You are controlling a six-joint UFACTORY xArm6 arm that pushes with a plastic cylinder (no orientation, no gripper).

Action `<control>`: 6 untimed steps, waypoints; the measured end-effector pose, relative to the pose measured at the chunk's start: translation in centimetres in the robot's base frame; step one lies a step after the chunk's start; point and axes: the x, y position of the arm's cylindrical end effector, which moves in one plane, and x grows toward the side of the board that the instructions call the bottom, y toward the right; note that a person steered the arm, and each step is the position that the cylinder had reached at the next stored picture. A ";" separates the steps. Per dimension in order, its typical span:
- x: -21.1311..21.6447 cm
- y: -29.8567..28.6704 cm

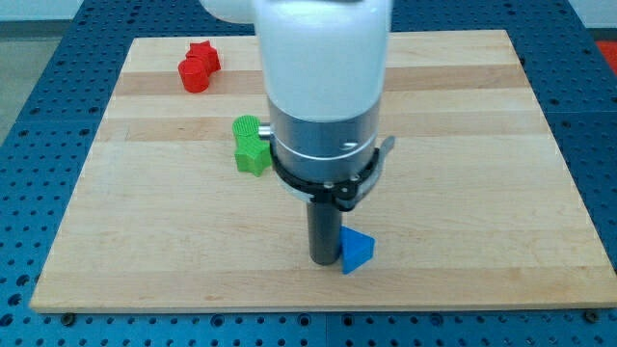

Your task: Move the blue cube to the left of the blue triangle

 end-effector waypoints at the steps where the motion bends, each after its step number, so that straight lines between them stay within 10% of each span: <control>1: -0.7 -0.2; 4: -11.2 7.4; 6: -14.9 0.6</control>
